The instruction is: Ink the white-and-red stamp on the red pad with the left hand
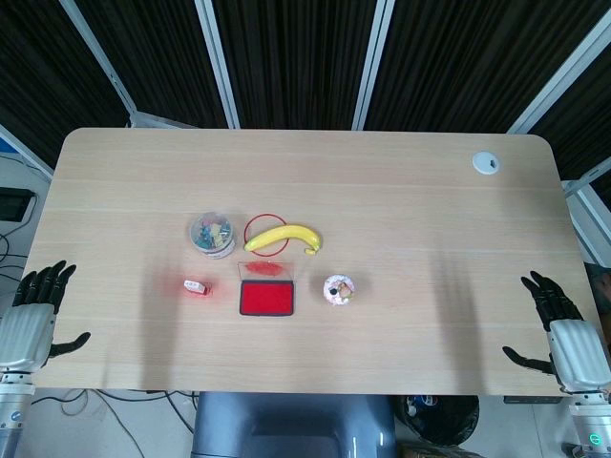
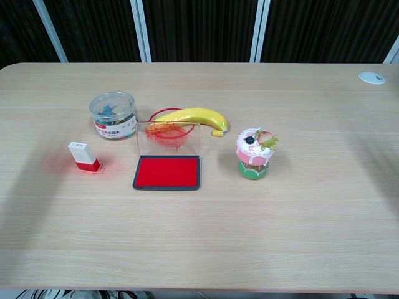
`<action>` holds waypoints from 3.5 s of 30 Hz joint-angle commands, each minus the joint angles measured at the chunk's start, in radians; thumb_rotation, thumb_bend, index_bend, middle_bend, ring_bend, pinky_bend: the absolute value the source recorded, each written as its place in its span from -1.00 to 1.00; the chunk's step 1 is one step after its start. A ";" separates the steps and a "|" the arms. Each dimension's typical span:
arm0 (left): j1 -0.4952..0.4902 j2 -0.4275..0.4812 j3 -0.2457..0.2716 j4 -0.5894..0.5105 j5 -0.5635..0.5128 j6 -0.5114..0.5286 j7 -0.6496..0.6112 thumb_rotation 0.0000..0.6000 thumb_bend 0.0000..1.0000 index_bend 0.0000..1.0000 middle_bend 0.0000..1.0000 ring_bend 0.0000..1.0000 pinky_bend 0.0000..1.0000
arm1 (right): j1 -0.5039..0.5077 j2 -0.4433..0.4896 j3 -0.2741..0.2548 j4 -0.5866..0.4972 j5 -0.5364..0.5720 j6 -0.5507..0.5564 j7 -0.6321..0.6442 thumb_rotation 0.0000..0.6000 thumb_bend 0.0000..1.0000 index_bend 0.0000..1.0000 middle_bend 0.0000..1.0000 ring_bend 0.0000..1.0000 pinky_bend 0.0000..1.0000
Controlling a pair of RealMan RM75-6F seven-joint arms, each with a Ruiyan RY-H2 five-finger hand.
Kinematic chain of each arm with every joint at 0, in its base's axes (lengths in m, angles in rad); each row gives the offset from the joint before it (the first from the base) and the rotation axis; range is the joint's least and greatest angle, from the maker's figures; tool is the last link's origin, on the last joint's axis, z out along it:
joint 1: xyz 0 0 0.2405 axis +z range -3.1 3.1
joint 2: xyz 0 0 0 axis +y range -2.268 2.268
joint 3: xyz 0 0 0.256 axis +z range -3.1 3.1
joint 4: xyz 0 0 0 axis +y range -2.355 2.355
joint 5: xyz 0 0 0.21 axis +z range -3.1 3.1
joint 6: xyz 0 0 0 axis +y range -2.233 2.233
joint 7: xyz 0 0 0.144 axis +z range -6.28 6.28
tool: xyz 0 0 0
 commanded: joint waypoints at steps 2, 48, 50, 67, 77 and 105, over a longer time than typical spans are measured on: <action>0.000 0.000 0.000 0.000 0.000 0.000 0.000 1.00 -0.85 -1.00 -1.00 -1.00 -1.00 | 0.000 0.000 0.000 0.000 0.000 0.000 -0.001 1.00 -0.84 -1.00 -1.00 -1.00 -0.65; -0.315 -0.118 -0.100 0.021 -0.155 -0.377 0.301 1.00 -0.65 -0.81 -0.79 -0.93 -0.73 | 0.007 0.007 0.008 -0.017 0.043 -0.038 0.016 1.00 -0.84 -1.00 -1.00 -1.00 -0.65; -0.337 -0.136 -0.102 0.035 -0.179 -0.403 0.319 1.00 -0.63 -0.75 -0.73 -0.91 -0.72 | 0.007 0.008 0.009 -0.019 0.044 -0.038 0.016 1.00 -0.84 -1.00 -1.00 -1.00 -0.65; -0.451 -0.288 -0.099 0.191 -0.285 -0.493 0.386 1.00 -0.48 -0.41 -0.42 -0.73 -0.56 | 0.008 0.011 0.013 -0.025 0.055 -0.046 0.025 1.00 -0.80 -1.00 -1.00 -1.00 -0.65; -0.479 -0.336 -0.084 0.249 -0.301 -0.499 0.399 1.00 -0.40 -0.35 -0.36 -0.73 -0.56 | 0.007 0.012 0.016 -0.027 0.060 -0.045 0.029 1.00 -0.77 -1.00 -1.00 -1.00 -0.65; -0.509 -0.380 -0.040 0.321 -0.310 -0.496 0.372 1.00 -0.34 -0.15 -0.21 -0.68 -0.55 | 0.006 0.011 0.019 -0.031 0.064 -0.046 0.029 1.00 -0.74 -1.00 -1.00 -1.00 -0.65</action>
